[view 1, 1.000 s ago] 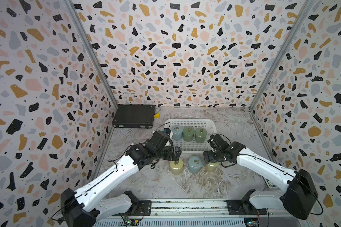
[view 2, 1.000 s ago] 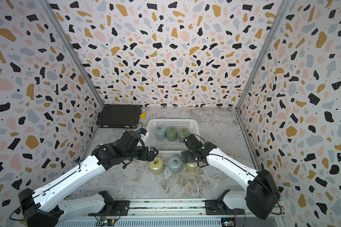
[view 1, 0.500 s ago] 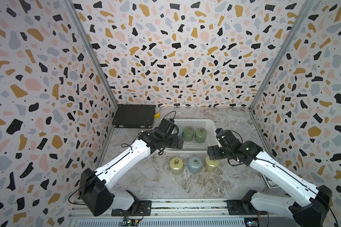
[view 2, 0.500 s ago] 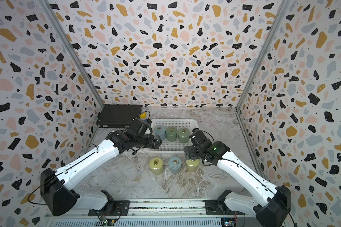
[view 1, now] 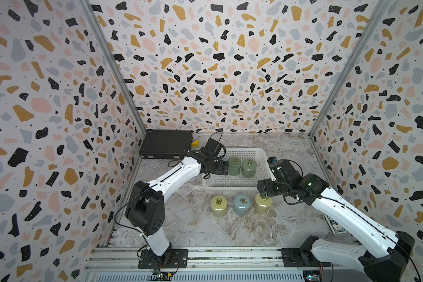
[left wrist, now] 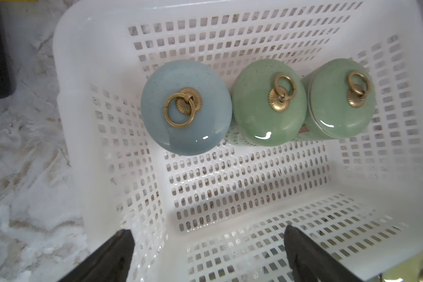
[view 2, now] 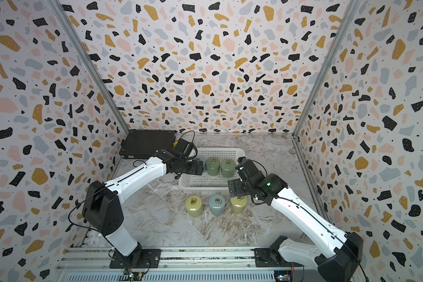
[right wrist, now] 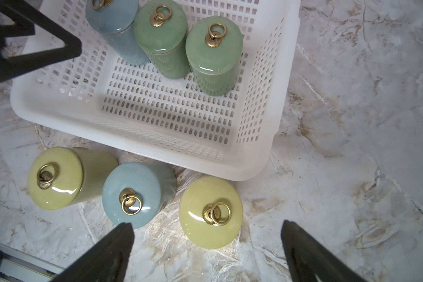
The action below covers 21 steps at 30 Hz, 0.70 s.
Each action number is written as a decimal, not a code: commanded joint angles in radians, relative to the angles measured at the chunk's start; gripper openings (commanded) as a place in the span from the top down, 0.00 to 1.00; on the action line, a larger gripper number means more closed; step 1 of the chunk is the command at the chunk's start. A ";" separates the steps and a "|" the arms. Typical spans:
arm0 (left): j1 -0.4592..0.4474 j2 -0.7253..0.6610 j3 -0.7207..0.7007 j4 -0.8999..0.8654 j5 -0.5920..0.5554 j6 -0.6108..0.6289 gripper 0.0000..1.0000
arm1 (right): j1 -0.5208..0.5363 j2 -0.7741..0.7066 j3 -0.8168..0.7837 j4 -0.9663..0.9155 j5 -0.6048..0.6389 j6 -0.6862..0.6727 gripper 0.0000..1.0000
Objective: Take the tea canister out of the basket
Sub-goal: Pick up the tea canister from the basket.
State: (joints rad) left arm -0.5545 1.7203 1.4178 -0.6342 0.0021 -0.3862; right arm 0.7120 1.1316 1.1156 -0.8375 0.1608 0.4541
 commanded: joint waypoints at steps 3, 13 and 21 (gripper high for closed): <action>0.035 0.067 0.077 0.051 0.035 0.037 0.03 | 0.001 -0.029 0.040 -0.017 0.002 -0.009 0.01; 0.048 0.220 0.190 0.033 0.036 0.114 0.09 | 0.001 -0.023 0.046 -0.025 0.012 0.000 0.01; 0.052 0.306 0.254 0.016 0.018 0.145 0.09 | 0.001 -0.018 0.046 -0.027 0.017 0.007 0.01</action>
State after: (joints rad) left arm -0.5102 2.0098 1.6314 -0.6090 0.0246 -0.2714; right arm 0.7120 1.1309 1.1175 -0.8391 0.1627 0.4530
